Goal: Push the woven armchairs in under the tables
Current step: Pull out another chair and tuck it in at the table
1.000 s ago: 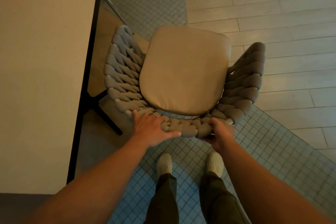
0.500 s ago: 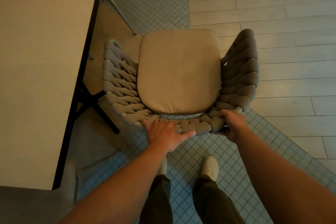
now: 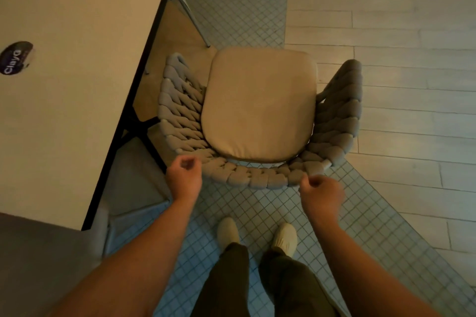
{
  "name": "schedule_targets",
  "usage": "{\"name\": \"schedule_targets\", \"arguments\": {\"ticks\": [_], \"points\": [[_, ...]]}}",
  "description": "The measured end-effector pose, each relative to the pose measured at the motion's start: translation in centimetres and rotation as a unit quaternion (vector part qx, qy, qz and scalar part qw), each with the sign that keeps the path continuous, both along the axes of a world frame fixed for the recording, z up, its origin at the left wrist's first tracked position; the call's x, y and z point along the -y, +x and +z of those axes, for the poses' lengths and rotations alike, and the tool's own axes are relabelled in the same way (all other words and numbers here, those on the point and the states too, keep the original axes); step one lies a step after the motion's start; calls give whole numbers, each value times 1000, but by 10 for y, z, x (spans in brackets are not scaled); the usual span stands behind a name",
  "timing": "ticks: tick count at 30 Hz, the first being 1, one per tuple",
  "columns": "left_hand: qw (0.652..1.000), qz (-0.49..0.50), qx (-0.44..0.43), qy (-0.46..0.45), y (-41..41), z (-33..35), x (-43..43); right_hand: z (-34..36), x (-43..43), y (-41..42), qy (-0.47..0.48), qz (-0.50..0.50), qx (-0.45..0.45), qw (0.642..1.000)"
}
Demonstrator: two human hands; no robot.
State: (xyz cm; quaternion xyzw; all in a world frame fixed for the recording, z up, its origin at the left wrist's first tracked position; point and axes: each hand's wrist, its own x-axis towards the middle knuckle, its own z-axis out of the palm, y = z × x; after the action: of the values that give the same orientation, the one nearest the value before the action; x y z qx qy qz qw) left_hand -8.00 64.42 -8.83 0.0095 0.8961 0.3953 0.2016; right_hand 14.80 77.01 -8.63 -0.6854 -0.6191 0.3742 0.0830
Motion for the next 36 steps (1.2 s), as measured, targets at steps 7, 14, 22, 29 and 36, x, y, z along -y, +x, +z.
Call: {"name": "schedule_targets", "arguments": {"ticks": [7, 14, 22, 29, 36], "points": [[938, 193, 262, 123, -52, -27, -5, -8, 2, -33, 52, 398, 0, 916], [918, 112, 364, 110, -125, -94, -2, -54, -1, -70, 54, 555, 159, 814], [931, 91, 341, 89, -105, -57, -18, -68, 3, -66, 174, 541, 146, 810], [936, 131, 308, 107, -101, -70, -12, -79, -7, -57, 212, 569, 103, 787], [923, 203, 293, 146, -62, -77, -14, -78, -46, -34, 199, 631, 111, 741]]}}
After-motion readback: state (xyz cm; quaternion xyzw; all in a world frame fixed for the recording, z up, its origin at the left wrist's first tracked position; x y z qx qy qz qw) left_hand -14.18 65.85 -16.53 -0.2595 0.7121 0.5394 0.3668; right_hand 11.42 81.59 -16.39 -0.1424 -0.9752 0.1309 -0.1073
